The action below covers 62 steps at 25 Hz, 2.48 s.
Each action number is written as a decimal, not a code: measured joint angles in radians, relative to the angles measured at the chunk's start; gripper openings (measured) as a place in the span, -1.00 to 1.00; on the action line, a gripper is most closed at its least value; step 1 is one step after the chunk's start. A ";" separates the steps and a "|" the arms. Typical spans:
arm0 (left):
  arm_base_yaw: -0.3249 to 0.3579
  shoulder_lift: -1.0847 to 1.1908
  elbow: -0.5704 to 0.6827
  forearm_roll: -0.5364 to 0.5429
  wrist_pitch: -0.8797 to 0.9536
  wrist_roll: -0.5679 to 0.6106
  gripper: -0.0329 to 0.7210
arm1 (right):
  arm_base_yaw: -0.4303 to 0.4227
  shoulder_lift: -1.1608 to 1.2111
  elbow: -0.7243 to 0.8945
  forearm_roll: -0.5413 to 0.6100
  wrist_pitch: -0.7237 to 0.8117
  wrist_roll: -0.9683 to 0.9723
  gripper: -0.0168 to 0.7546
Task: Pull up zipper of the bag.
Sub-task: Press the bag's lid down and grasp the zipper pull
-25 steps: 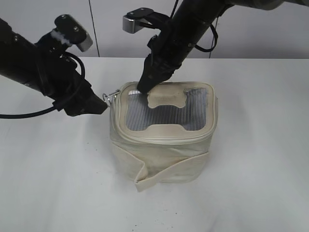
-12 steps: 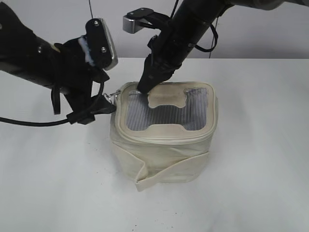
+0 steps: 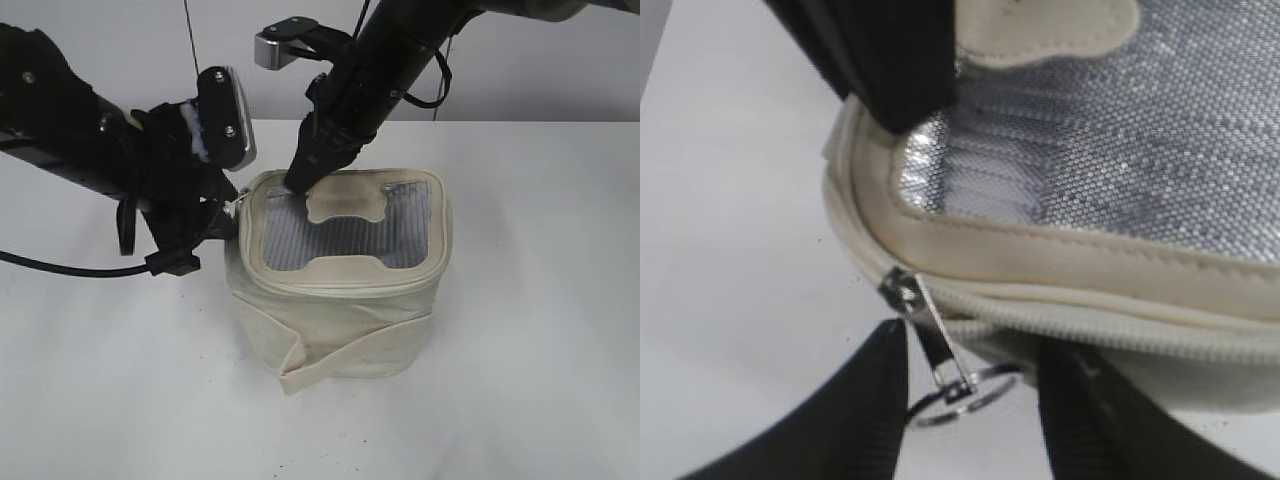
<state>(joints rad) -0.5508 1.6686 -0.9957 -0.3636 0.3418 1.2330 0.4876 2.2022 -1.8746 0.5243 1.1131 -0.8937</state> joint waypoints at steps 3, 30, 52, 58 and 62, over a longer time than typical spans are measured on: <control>-0.002 0.000 0.000 0.014 0.018 0.000 -0.22 | 0.000 0.000 0.000 0.000 0.000 0.000 -0.85; -0.001 -0.087 -0.003 0.152 0.263 -0.335 -0.92 | -0.001 0.000 0.000 0.000 0.001 0.065 -0.85; -0.223 -0.130 -0.006 -0.110 0.442 -0.503 -0.92 | -0.001 0.000 0.000 0.004 0.007 0.097 -0.86; -0.306 -0.130 -0.005 -0.151 0.327 -0.506 -0.92 | 0.000 0.000 0.000 0.016 0.041 0.095 -0.86; -0.323 -0.130 0.001 -0.175 0.288 -0.544 -0.92 | 0.000 0.000 0.000 0.024 0.050 0.092 -0.86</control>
<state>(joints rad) -0.8735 1.5387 -0.9943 -0.5386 0.6294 0.6891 0.4880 2.2022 -1.8746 0.5482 1.1633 -0.8015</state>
